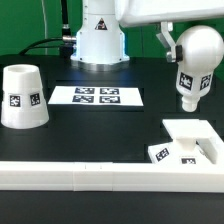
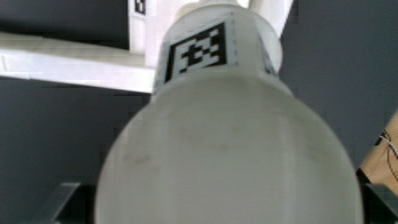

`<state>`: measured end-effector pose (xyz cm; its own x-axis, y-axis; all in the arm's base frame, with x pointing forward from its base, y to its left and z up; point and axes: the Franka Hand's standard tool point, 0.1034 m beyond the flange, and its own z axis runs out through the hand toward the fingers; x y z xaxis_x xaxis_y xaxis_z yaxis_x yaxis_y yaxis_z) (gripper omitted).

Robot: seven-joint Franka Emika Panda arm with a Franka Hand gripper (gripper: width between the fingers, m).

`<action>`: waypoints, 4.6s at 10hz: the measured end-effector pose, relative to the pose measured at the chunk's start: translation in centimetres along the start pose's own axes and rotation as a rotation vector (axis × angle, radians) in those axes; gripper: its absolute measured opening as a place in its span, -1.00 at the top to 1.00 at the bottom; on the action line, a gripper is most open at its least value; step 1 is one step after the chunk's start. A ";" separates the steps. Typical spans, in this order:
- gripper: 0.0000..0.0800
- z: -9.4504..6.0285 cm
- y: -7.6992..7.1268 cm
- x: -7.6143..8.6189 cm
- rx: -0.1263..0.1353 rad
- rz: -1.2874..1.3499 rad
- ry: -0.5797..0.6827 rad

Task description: Assemble lamp

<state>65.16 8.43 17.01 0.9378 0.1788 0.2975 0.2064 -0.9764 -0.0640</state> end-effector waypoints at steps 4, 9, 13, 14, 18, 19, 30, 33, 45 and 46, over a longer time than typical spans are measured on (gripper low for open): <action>-0.44 -0.2 0.4 0.8 -0.016 -0.025 0.073; -0.44 0.7 0.4 -0.2 -0.052 -0.049 0.183; -0.44 1.6 -0.3 -1.1 -0.046 -0.055 0.164; -0.44 1.9 -0.3 -1.3 -0.045 -0.055 0.159; -0.44 2.3 -0.4 -1.7 -0.043 -0.056 0.150; -0.44 2.5 -0.5 -1.9 -0.042 -0.057 0.146; -0.72 3.7 -0.3 -2.3 -0.045 -0.056 0.149; -0.75 3.5 -0.3 -2.2 -0.045 -0.056 0.152; -0.75 0.9 -0.4 -1.8 0.034 -0.039 -0.150; -0.75 0.7 -0.2 -1.4 0.044 -0.036 -0.188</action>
Offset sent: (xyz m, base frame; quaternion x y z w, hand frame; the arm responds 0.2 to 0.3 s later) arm 0.0000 0.0000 0.0000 0.0000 0.0000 0.0000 1.0000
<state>63.98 8.42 15.96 0.9644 0.2370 0.1174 0.2489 -0.9634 -0.0998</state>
